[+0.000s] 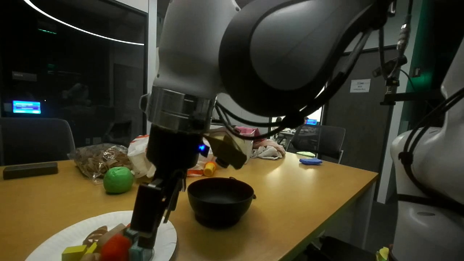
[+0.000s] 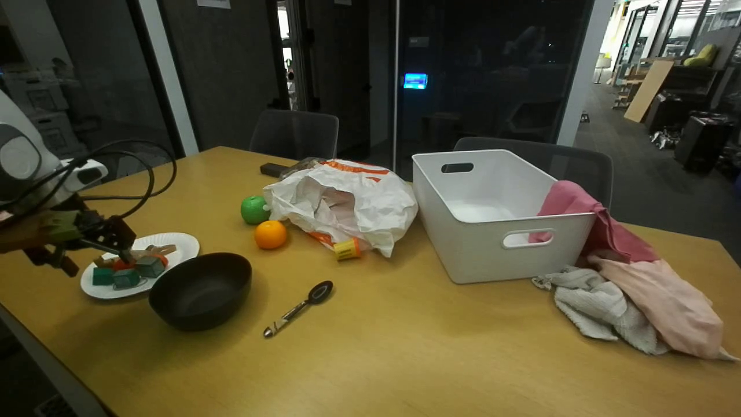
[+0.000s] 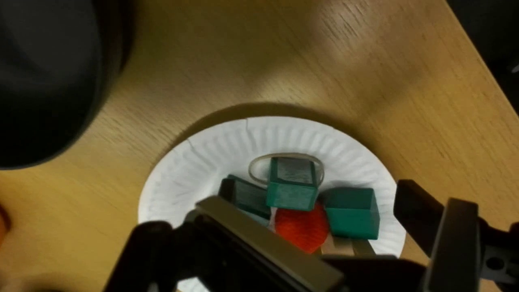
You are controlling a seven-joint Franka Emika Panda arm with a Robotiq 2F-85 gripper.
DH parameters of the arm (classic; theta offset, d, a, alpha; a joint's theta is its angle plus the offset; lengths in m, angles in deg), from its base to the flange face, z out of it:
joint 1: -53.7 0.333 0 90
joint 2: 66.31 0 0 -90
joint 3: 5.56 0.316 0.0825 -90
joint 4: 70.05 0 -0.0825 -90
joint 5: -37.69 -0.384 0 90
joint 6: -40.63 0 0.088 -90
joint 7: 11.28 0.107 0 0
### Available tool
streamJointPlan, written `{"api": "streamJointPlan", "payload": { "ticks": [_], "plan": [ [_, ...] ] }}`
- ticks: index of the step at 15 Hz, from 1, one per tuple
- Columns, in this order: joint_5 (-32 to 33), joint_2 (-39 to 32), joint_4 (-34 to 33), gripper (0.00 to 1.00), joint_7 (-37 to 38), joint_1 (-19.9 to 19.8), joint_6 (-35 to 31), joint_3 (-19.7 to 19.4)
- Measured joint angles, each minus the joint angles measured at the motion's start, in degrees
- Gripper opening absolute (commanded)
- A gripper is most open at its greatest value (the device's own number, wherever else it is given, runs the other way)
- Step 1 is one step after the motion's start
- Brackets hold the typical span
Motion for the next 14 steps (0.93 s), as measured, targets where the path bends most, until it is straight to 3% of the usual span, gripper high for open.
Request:
{"api": "streamJointPlan", "payload": {
  "ticks": [4, 14],
  "plan": [
    [1.4, -5.56, -2.51, 1.0, -1.92, 1.21, -5.62, 0.96],
    [6.22, -13.55, -4.92, 1.0, -7.28, 0.7, -11.83, -0.82]
  ]
}}
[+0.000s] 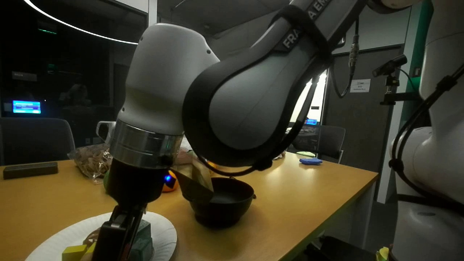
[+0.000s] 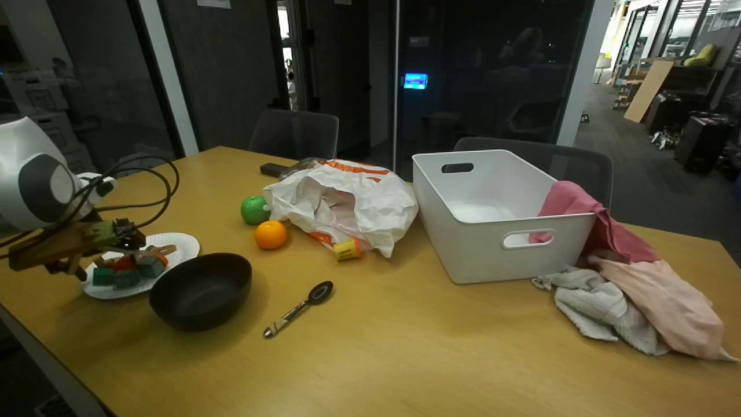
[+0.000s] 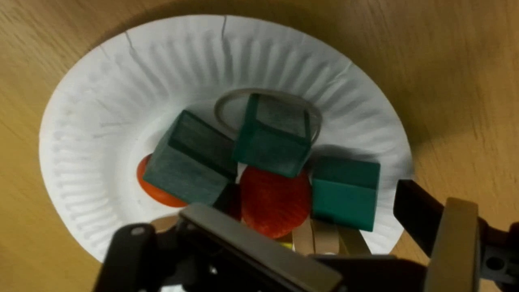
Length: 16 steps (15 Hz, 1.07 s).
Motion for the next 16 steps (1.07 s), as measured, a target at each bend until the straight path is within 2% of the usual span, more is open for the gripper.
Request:
{"api": "streamJointPlan", "payload": {
  "ticks": [1, 2, 3, 4, 10, 11, 16],
  "plan": [
    [0.0, -0.46, -0.09, 1.0, -0.41, -0.01, -0.26, -0.18],
    [-0.01, -0.86, -0.17, 0.75, -0.84, -0.05, -0.47, -0.3],
    [-0.02, -1.19, -0.25, 0.75, -1.15, -0.06, -0.69, -0.41],
    [-0.36, -1.47, -0.29, 0.68, -1.56, -0.1, -0.94, -0.46],
    [-2.67, -1.91, -0.61, 0.19, -3.45, -0.19, -1.21, -0.46],
    [-3.07, -1.94, -0.65, 0.14, -3.77, -0.19, -1.21, -0.46],
    [-4.36, -1.65, -2.09, 0.16, -4.83, -0.19, -1.49, -0.39]
  ]
}}
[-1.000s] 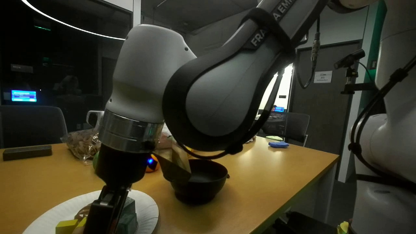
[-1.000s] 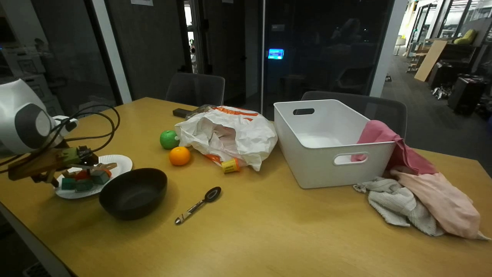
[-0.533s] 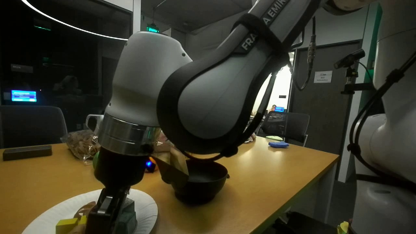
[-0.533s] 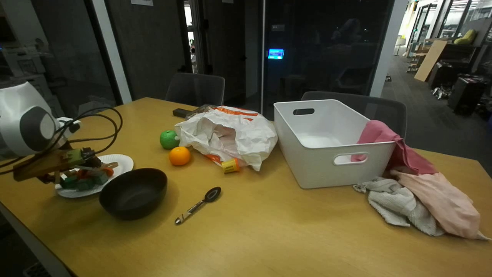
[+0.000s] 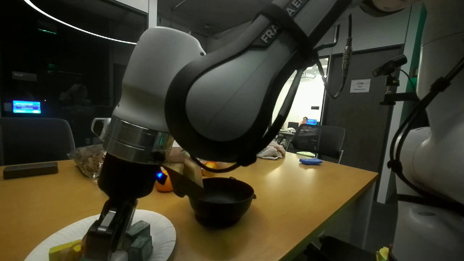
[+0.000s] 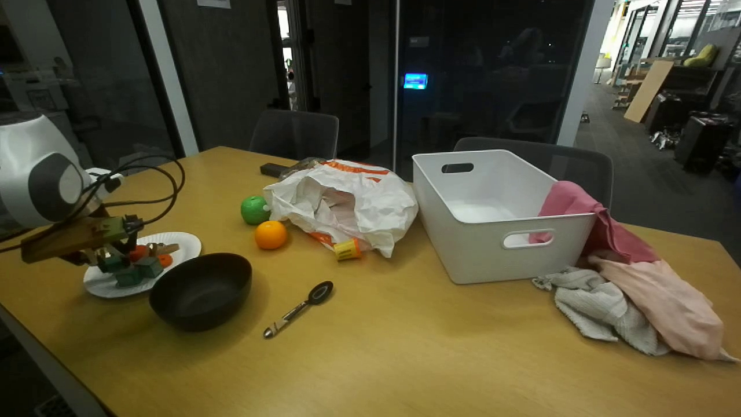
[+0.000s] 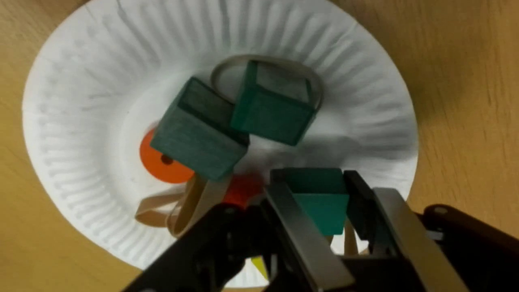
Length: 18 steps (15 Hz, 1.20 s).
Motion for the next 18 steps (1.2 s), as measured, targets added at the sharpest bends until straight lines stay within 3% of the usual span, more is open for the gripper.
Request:
{"api": "streamJointPlan", "payload": {
  "ticks": [4, 7, 12, 18],
  "plan": [
    [1.58, 2.6, -1.85, 0.16, 0.29, -0.06, 1.35, -0.32],
    [8.3, 7.35, -2.45, 0.16, 3.56, -1.31, 6.12, -1.81],
    [21.63, 16.68, -2.3, 0.16, 10.52, -7.63, 15.44, -3.72],
    [24.46, 23.09, 0.37, 0.16, 15.0, -13.81, 31.35, -5.46]
  ]
}}
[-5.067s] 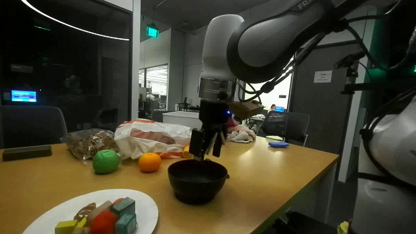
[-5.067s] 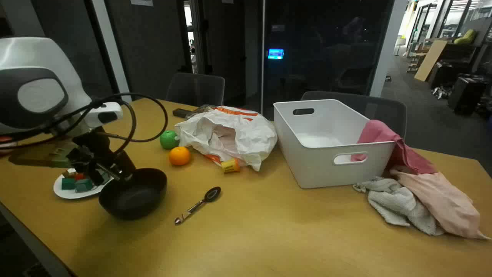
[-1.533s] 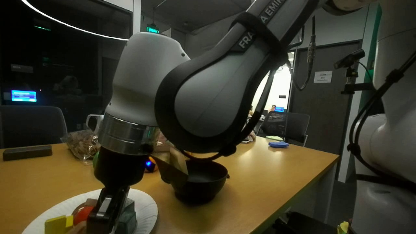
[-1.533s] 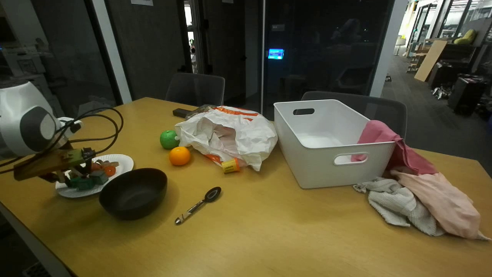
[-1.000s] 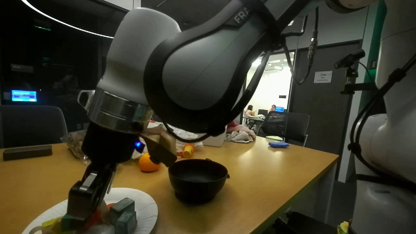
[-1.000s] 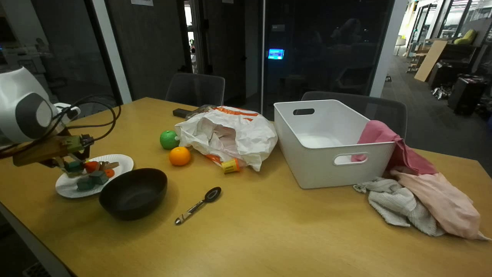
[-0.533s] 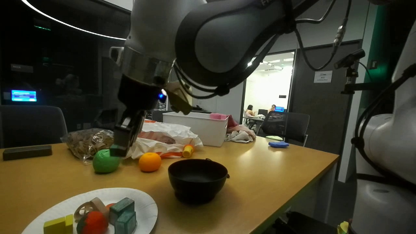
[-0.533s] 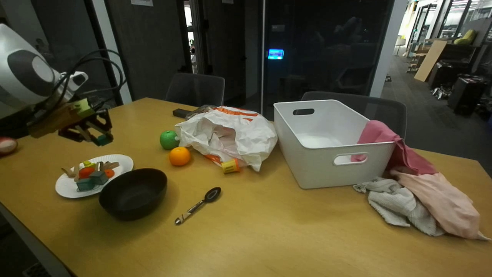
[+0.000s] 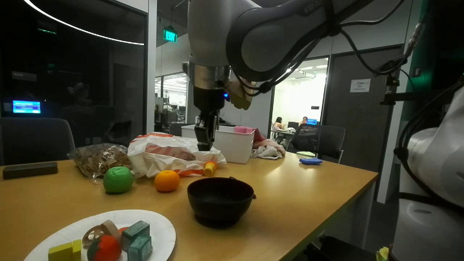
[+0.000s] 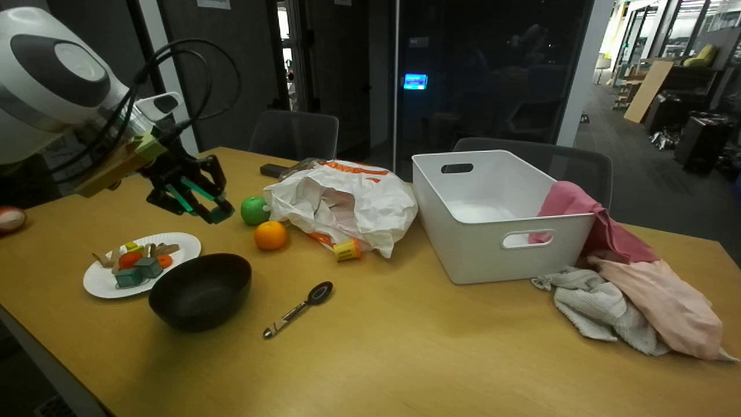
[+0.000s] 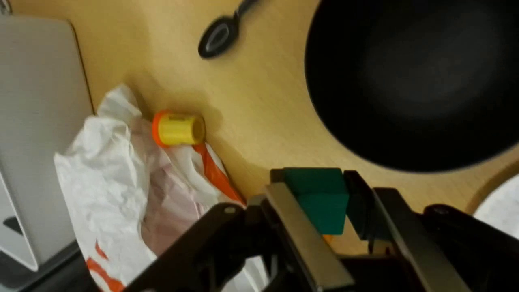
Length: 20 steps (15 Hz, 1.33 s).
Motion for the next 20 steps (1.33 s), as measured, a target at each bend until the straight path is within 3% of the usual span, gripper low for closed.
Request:
{"api": "streamJointPlan", "payload": {
  "ticks": [4, 5, 6, 11, 15, 20],
  "plan": [
    [-3.54, 0.09, 3.77, 0.16, -0.37, -0.09, 4.38, -1.84],
    [-4.4, -0.1, 4.69, 0.51, -0.59, -0.09, 4.42, -2.38],
    [-5.05, -0.33, 5.48, 0.65, -0.76, -0.1, 4.41, -2.93],
    [-8.04, -1.39, 6.54, 0.99, -0.87, -0.06, 3.63, -4.78],
    [-13.32, -0.96, 5.06, 1.0, -2.12, 2.62, 0.98, -4.25],
    [-23.79, -2.43, 5.0, 1.0, -7.7, 10.09, -3.69, -1.19]
  ]
}}
